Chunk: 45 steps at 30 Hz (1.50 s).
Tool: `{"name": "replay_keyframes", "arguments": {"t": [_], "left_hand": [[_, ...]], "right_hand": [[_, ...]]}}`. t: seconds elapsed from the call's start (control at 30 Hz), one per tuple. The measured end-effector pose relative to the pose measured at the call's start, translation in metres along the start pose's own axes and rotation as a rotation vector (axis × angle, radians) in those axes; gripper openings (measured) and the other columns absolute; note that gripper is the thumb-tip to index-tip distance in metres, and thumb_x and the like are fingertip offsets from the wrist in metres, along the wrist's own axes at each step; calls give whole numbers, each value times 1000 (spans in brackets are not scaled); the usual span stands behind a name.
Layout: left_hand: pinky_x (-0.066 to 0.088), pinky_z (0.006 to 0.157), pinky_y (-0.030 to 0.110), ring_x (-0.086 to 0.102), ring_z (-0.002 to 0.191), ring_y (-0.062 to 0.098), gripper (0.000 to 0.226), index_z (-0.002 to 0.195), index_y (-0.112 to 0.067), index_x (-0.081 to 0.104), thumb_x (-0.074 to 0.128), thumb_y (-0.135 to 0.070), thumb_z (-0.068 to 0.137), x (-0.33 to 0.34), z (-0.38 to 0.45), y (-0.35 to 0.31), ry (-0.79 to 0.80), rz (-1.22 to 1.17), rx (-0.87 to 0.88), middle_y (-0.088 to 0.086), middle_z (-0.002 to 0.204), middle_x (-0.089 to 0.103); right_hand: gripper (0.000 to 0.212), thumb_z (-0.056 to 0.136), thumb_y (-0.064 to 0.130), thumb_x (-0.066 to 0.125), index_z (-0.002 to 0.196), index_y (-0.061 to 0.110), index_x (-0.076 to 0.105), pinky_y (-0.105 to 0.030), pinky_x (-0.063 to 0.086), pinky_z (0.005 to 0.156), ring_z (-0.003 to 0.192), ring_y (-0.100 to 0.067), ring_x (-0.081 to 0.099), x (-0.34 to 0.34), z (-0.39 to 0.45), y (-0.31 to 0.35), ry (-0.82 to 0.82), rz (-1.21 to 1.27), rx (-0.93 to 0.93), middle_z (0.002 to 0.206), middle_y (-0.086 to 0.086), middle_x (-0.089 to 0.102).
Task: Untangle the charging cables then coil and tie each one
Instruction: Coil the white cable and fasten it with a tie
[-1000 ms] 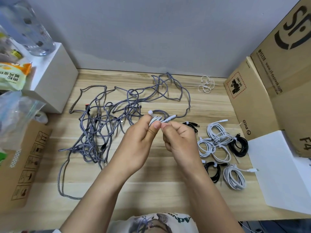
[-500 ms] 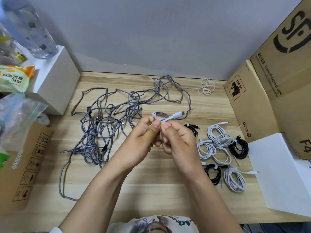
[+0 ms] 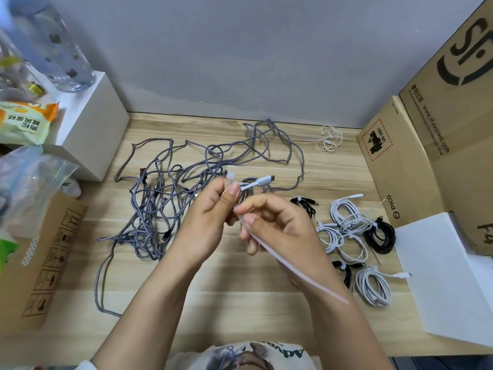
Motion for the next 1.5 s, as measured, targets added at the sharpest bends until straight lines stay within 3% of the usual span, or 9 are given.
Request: {"name": "replay_keyframes", "arguments": {"t": [0.17,0.27,0.33,0.47,0.63,0.7,0.77,0.87,1.5], "left_hand": [[32,47,10,39,47,-2,28,72,-13,43,45,-33,92,2,-2,-4,-27,-30,-2,-7,55,43],[33,49,10,40,49,-2,29,80,-7,49,47,-34,88,5,-4,-3,-22,-54,-19,-6,59,45],[36,53,11,44,53,1,34,85,1,49,53,-32,91,9,-5,-1,19,-96,-29,-8,59,50],[35,54,13,41,52,0,28,70,-17,45,48,-35,92,16,-6,-4,42,-16,-7,-13,50,49],[38,63,31,43,61,5,23,79,-23,50,47,-41,93,10,-8,-2,-28,220,24,-17,63,54],[37,62,32,43,60,7,18,82,-23,51,46,-36,94,10,-9,-6,-32,257,49,-9,65,54],[34,59,33,41,61,16,18,78,-25,48,46,-34,94,9,-10,-9,-50,300,68,4,64,49],[32,57,31,42,64,23,17,79,-27,45,45,-35,94,8,-8,-9,-66,326,69,4,63,46],[33,59,35,43,63,23,20,83,-17,49,46,-32,96,9,-9,-11,-64,369,66,21,70,52]], "right_hand": [[11,85,24,61,90,21,70,-23,46,70,74,-9,57,2,-5,12,0,-210,-137,83,0,63],[35,90,50,49,84,23,70,-25,45,83,88,-9,56,1,-7,21,-76,-286,-275,86,9,53],[44,90,54,44,72,21,66,-41,47,84,88,-17,57,2,-8,27,-98,-257,-325,85,11,52],[50,91,53,45,58,17,55,-37,46,72,67,-18,55,6,-13,30,-125,-139,-315,62,0,54],[43,83,31,53,43,14,51,-22,44,64,50,-15,50,-2,-14,24,-245,-37,-229,45,4,51],[42,78,30,53,39,17,49,-21,44,61,46,-15,50,-5,-14,20,-288,-20,-200,40,2,49],[40,75,27,55,36,18,48,-21,44,59,46,-15,51,-6,-14,17,-301,-29,-173,38,0,48],[42,76,14,53,34,16,48,-20,44,59,48,-16,54,-7,-13,12,-324,-39,-124,37,-4,46],[47,80,19,48,33,16,46,-22,46,59,43,-15,52,-5,-9,7,-331,-20,-48,35,-3,44]]}}
Point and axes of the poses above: each hand's wrist, its own z-axis towards the middle knuckle, its own x-axis out of the palm, y = z × x, the point moved 6 cm from there along z, towards the middle knuckle
